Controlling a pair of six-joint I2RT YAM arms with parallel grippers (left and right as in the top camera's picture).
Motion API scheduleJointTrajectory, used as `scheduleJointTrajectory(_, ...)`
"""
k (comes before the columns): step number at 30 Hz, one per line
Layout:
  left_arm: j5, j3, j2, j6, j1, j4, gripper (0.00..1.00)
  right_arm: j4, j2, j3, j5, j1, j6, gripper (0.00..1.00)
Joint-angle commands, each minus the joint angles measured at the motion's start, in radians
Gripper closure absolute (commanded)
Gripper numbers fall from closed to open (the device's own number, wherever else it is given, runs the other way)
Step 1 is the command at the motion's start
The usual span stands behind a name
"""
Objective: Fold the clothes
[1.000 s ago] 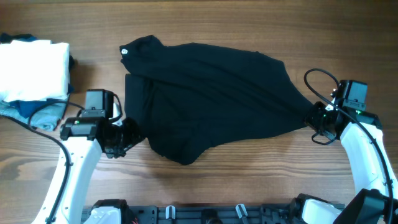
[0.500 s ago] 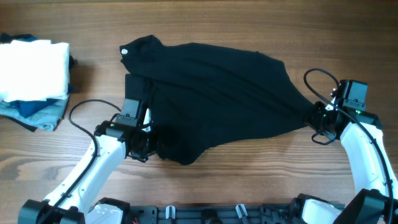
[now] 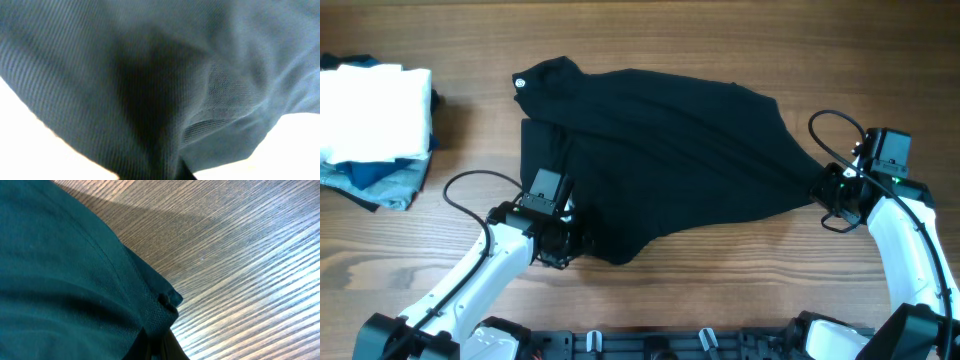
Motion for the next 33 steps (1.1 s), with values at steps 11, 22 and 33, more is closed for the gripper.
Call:
scheduleJointTrajectory(11, 0.096, 0.464, -0.288, 0.268, 0.376, -0.319, 0.96, -0.246, -0.175, 0.315, -0.152, -0.003, -0.092, 0.96)
scheduleJointTrajectory(22, 0.018, 0.785, -0.311, 0.351, 0.377, -0.31, 0.96, -0.351, -0.274, 0.563, -0.164, -0.003, -0.175, 0.96)
scheduleJointTrajectory(33, -0.145, 0.996, -0.209, 0.426, 0.376, -0.343, 0.96, -0.244, -0.264, 0.771, -0.19, -0.002, -0.288, 0.96)
